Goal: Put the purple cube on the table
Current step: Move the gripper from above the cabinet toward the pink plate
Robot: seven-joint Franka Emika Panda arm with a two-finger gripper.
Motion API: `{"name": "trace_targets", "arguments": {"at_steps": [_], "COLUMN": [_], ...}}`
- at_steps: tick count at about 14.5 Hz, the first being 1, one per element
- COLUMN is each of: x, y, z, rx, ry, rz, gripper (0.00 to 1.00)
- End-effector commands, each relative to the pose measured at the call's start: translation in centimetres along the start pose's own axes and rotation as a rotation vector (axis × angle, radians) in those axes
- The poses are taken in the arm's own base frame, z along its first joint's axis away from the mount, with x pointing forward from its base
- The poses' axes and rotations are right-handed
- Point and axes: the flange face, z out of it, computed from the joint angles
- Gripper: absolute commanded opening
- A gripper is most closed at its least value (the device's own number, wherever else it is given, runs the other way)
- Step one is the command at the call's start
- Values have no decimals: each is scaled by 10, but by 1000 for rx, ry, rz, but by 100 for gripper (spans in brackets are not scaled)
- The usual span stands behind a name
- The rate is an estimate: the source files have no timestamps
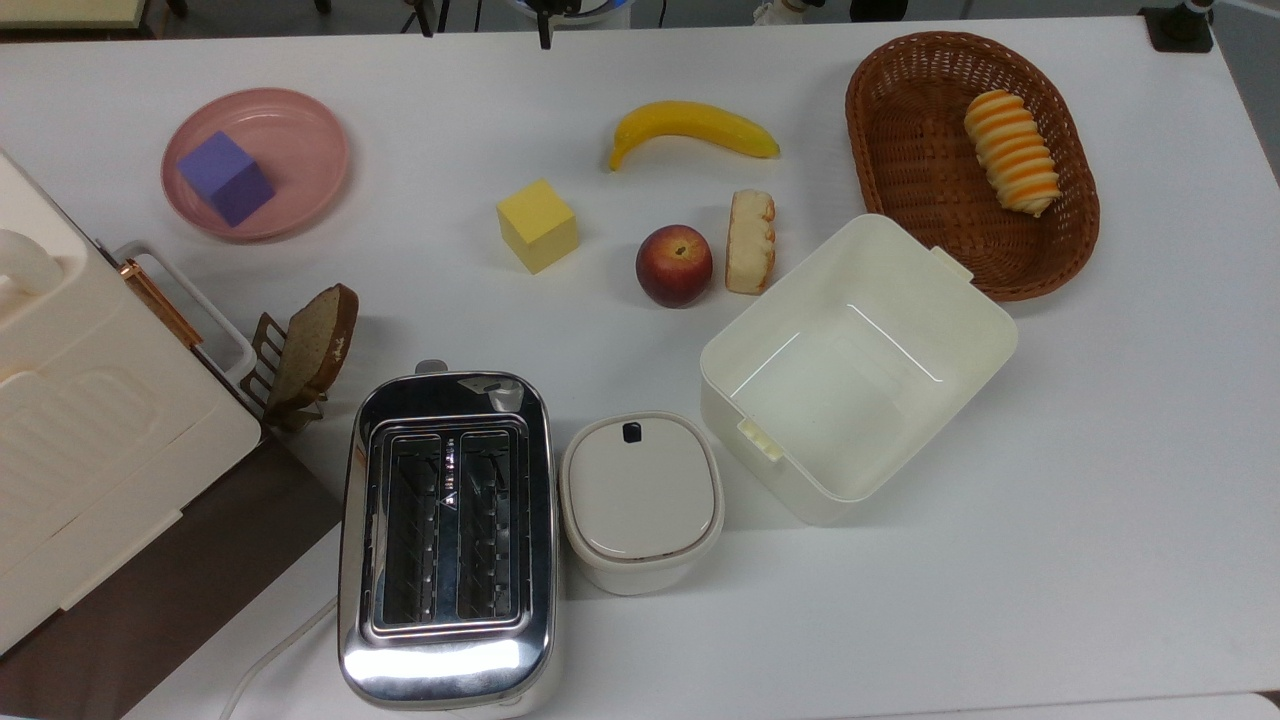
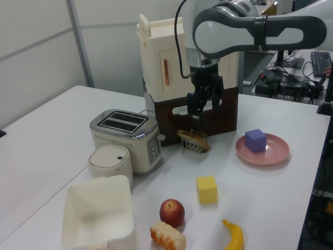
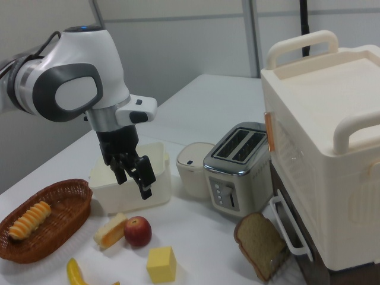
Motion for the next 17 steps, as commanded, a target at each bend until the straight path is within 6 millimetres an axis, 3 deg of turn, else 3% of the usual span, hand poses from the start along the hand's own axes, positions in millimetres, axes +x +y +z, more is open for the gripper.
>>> {"name": "trace_targets", "arguments": {"at_steps": [1, 14, 17], "x": [0, 2, 2], "y": [2, 5, 16], "z": [-1, 2, 1], "rx": [22, 23, 26], "ry": [-26, -29, -29], "rz": [23, 19, 9], "gripper": [100, 100, 100]}}
